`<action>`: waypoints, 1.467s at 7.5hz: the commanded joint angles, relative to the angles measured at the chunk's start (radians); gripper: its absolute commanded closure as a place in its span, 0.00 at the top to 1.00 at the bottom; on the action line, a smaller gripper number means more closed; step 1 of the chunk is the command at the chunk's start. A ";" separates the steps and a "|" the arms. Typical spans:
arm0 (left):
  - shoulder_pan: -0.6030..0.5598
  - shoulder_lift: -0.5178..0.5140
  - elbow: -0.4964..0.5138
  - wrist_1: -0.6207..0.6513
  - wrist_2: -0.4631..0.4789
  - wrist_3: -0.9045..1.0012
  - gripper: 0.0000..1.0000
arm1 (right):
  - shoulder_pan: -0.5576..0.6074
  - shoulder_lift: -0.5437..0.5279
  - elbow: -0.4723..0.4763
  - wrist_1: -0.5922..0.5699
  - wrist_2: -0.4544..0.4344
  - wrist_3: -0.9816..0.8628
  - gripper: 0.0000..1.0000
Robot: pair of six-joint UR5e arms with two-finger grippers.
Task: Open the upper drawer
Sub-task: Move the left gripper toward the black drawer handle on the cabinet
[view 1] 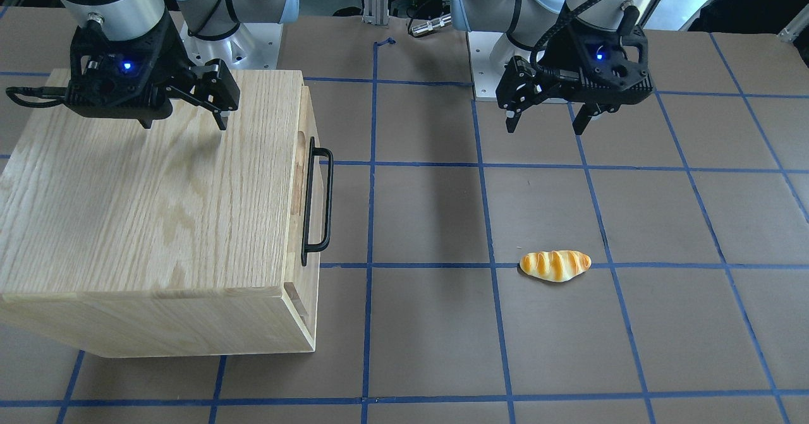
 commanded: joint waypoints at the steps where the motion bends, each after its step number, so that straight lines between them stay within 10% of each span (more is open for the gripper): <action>1: 0.000 0.005 -0.004 0.000 -0.002 0.001 1.00 | 0.000 0.000 -0.001 0.000 0.000 0.000 1.00; 11: -0.149 -0.076 -0.025 0.024 -0.026 -0.174 1.00 | 0.000 0.000 -0.001 0.000 0.000 0.000 1.00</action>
